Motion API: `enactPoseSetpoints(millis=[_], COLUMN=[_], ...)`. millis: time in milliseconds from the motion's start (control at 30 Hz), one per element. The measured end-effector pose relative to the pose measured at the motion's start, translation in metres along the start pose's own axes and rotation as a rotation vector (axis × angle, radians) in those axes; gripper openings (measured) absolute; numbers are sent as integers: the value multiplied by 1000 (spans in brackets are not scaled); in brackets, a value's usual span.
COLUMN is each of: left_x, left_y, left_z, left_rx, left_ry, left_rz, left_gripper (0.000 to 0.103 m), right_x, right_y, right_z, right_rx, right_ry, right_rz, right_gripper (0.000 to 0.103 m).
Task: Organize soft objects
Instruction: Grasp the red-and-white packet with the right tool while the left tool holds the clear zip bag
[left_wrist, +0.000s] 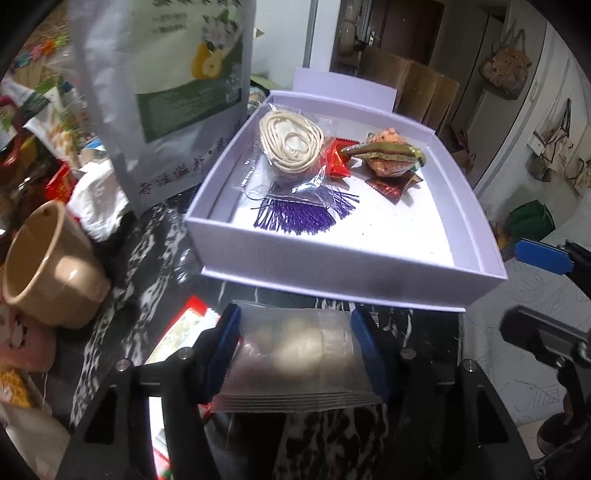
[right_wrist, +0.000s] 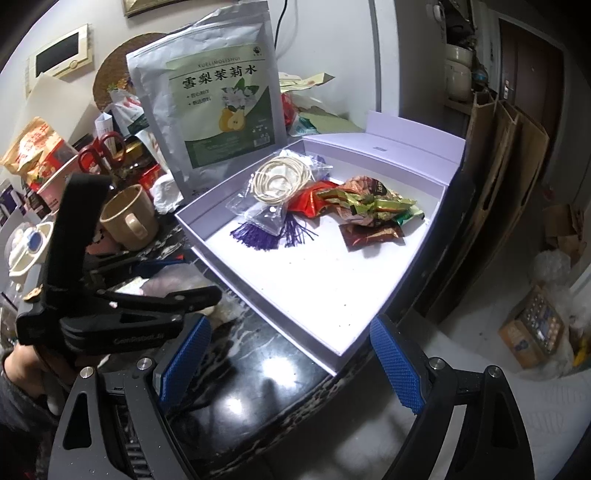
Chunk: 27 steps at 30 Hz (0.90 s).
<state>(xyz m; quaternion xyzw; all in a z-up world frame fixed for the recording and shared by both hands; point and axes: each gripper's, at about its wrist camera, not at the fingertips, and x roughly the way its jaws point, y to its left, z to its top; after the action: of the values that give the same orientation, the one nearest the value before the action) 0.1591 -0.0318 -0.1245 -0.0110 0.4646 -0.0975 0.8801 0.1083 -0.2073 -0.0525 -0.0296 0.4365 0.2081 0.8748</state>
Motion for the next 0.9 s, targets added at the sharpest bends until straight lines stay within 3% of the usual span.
enactPoseSetpoints(millis=[300,467,700,900], left_x=[-65,-93,-108,-104], left_y=[21,42,58,61], left_z=[-35,-62,-89,-103], left_rx=[-72,-163,-238,-254], left_ry=[-95,-128,-133,-104], left_rz=[78,135,201,188], left_gripper=[61,61,61,61], right_x=[-2,9,33,64], right_y=[28,55,92,114], right_z=[-1,0,5,13], right_rx=[-33,-72,-142,-197], right_ry=[-8,7,46,96], right_rz=[59,116,178,218], right_gripper=[89,89,89,89])
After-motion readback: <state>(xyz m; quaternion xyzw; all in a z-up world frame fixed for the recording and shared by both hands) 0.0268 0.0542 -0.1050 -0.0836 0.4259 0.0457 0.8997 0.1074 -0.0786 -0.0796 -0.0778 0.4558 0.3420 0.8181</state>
